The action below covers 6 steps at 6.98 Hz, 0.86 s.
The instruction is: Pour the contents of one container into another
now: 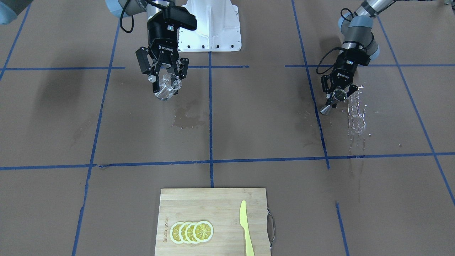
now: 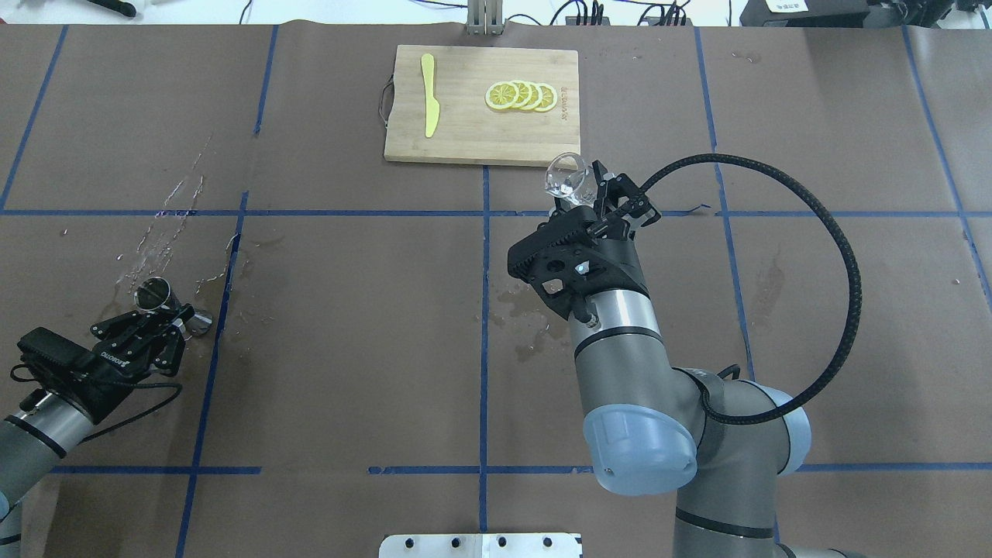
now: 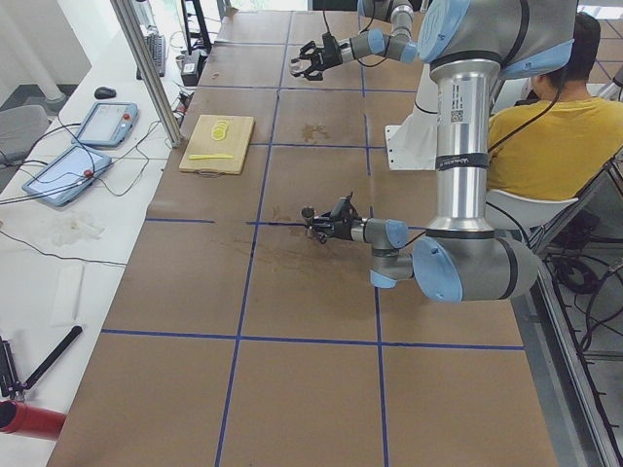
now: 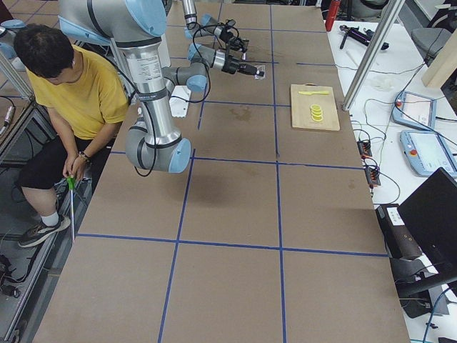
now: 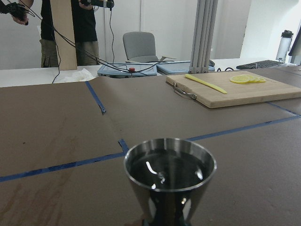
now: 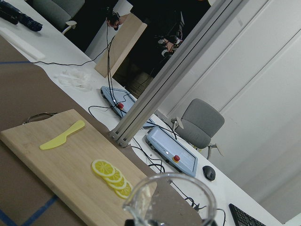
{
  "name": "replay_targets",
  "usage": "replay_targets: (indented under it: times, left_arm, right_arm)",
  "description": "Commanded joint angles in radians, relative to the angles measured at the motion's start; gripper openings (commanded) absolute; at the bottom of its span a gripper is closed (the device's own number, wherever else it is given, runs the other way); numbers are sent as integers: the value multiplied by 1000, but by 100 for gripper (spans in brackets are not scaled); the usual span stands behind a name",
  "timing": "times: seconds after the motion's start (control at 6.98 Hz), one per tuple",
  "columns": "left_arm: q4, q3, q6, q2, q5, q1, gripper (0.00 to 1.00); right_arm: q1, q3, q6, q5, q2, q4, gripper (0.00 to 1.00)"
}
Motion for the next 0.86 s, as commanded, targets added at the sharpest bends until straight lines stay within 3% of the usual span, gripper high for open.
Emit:
replay_targets:
  times: [0.0,0.57,0.72]
  left_arm:
    - [0,3,0,0,0,0,0]
    - [0,3,6,-1,2,0,1]
    - [0,1,8,-1,2,0,8]
  right_arm:
    - [1,0,0,0,0,0,0]
    - [1,0,0,0,0,2,0]
    - [1,0,0,0,0,2,0]
